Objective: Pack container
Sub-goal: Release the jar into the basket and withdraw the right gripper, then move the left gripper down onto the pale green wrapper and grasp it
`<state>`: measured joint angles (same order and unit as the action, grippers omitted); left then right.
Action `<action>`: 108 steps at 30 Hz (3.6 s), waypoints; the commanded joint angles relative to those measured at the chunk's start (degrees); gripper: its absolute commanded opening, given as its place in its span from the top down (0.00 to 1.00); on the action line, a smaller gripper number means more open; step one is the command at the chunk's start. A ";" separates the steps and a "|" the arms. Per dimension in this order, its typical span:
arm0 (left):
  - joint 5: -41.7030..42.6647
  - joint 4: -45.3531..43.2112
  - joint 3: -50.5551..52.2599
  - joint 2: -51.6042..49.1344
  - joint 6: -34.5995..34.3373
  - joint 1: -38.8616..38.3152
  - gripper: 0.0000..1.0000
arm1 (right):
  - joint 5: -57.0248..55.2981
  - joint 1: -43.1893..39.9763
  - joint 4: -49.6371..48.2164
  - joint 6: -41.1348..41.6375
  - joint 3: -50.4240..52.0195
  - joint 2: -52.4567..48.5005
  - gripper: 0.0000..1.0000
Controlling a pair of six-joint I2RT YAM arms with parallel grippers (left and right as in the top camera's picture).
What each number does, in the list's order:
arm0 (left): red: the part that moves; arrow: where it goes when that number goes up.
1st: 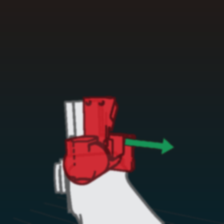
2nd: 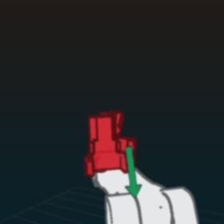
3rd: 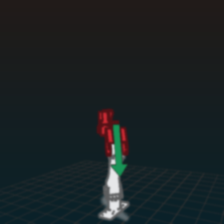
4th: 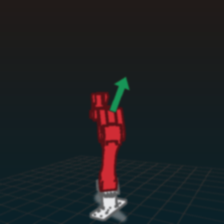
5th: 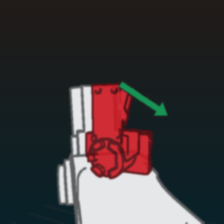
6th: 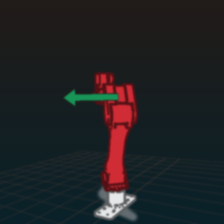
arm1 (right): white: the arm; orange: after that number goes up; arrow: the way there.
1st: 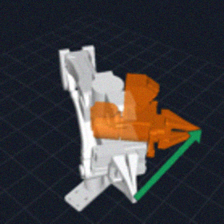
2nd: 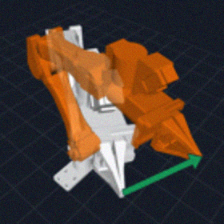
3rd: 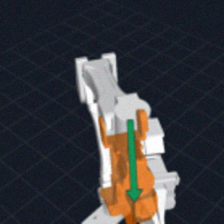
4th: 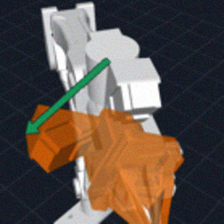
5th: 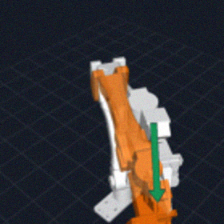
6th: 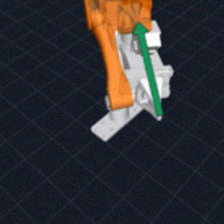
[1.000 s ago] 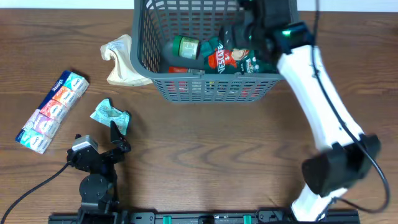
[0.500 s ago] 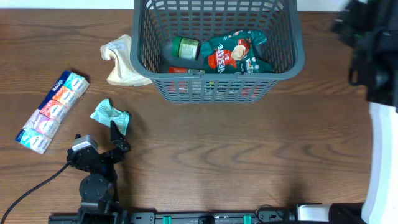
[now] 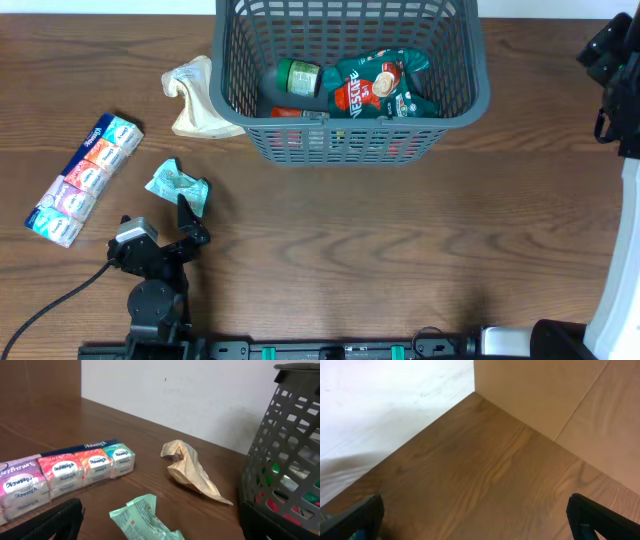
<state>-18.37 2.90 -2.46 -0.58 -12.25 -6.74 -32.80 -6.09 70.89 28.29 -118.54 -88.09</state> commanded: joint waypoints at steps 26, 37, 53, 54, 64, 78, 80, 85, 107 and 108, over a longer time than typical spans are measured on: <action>1.84 25.90 -21.53 -9.44 -3.80 0.35 0.01 | 0.07 -0.22 0.07 1.03 0.04 -0.20 0.01; -4.61 53.22 -65.22 -48.00 -1.38 0.35 0.01 | 0.07 -0.22 0.07 1.05 0.04 -0.20 0.01; 2.89 50.27 -71.43 -70.14 -18.45 1.11 0.01 | 0.07 -0.22 0.09 1.05 0.04 -0.20 0.01; 2.91 50.75 -71.38 -71.06 -23.17 1.53 0.01 | 0.07 -0.22 0.07 1.05 0.04 -0.20 0.01; 3.26 51.71 -70.07 -81.11 -43.95 2.08 0.01 | 0.07 -0.22 0.09 1.05 0.04 -0.20 0.01; 10.80 49.64 -69.96 -91.71 -31.85 9.75 0.02 | 0.07 -0.22 0.09 1.05 0.04 -0.20 0.01; 13.92 48.39 -69.94 -91.91 -28.50 12.02 0.02 | 0.07 -0.22 0.09 1.05 0.04 -0.20 0.01; 23.04 44.22 -67.76 -91.91 -21.70 16.70 0.02 | 0.07 -0.22 0.09 1.05 0.04 -0.20 0.01; 25.68 28.20 -51.63 -91.97 -22.97 17.55 0.01 | 0.07 -0.22 0.07 1.05 0.04 -0.20 0.01; 25.68 27.65 -51.32 -92.08 -22.99 17.55 0.01 | 0.07 -0.22 0.09 1.05 0.04 -0.20 0.01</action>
<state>7.18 31.31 -55.11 -92.16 -34.65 10.76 -32.36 -6.09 70.91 28.36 -118.48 -88.12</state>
